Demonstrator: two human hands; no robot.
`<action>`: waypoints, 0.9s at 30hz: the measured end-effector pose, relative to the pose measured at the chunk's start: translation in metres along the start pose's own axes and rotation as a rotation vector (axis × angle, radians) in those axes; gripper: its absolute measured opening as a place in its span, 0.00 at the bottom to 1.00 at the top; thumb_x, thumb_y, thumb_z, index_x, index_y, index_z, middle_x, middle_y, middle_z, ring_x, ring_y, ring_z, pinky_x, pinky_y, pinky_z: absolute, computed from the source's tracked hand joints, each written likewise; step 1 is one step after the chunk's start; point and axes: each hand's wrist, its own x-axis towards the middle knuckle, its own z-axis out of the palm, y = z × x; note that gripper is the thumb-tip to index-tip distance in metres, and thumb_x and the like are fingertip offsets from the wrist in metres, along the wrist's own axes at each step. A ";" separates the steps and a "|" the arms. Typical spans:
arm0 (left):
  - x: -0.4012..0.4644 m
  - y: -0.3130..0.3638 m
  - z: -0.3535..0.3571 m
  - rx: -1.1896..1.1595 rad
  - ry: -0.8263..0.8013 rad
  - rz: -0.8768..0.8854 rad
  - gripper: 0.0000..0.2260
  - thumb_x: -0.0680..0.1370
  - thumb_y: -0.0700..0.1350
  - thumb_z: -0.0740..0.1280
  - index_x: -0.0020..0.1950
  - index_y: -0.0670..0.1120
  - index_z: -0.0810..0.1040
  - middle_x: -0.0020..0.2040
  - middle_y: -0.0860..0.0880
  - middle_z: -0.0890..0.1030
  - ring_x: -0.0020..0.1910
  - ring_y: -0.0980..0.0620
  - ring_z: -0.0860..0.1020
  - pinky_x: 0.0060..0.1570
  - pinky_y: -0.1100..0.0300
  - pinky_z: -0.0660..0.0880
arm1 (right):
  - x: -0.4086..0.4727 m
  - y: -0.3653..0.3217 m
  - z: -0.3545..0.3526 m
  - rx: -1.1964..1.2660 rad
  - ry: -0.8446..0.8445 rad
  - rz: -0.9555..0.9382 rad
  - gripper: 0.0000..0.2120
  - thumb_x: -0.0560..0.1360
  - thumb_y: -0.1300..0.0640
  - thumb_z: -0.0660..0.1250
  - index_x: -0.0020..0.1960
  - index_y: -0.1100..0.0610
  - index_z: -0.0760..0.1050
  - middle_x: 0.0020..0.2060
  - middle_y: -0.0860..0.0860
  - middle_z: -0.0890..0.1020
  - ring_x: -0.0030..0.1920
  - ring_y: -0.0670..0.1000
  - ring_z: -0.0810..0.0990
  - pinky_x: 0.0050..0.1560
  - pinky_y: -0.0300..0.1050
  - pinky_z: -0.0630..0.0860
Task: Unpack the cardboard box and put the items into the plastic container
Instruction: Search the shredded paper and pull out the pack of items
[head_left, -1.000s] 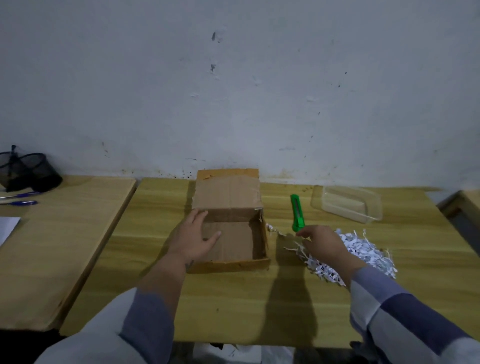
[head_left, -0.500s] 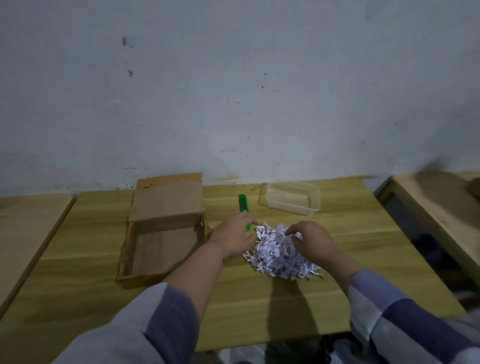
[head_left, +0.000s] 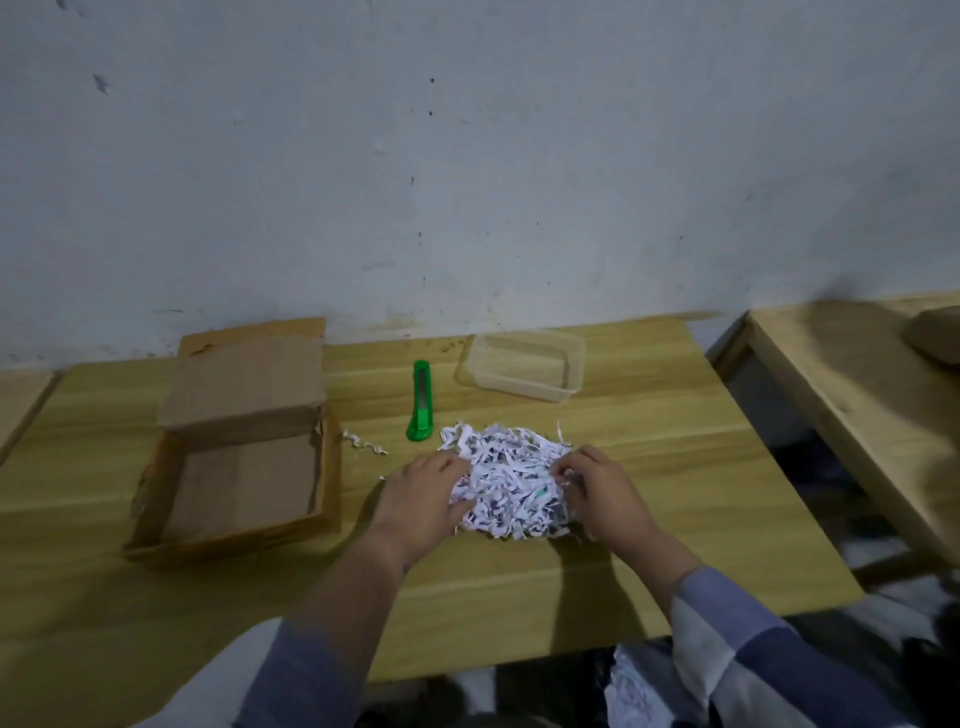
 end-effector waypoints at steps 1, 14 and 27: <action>-0.003 -0.005 0.000 0.000 0.004 -0.020 0.18 0.79 0.53 0.63 0.69 0.53 0.68 0.69 0.54 0.69 0.67 0.52 0.68 0.60 0.55 0.70 | 0.000 0.004 -0.001 0.012 0.008 0.003 0.07 0.73 0.65 0.65 0.47 0.58 0.79 0.44 0.50 0.75 0.41 0.54 0.79 0.46 0.50 0.78; 0.014 0.012 0.006 0.002 0.019 -0.052 0.23 0.78 0.61 0.59 0.72 0.59 0.63 0.74 0.55 0.64 0.73 0.53 0.60 0.69 0.52 0.58 | 0.029 -0.034 0.013 -0.247 -0.110 -0.203 0.11 0.75 0.58 0.61 0.50 0.48 0.80 0.50 0.46 0.82 0.55 0.53 0.76 0.56 0.50 0.70; 0.010 0.000 0.011 0.000 -0.172 -0.179 0.30 0.79 0.59 0.59 0.77 0.57 0.50 0.78 0.52 0.56 0.77 0.50 0.53 0.73 0.47 0.54 | 0.053 -0.041 0.014 -0.476 -0.320 0.027 0.25 0.72 0.55 0.68 0.68 0.50 0.66 0.64 0.55 0.71 0.64 0.60 0.68 0.62 0.54 0.71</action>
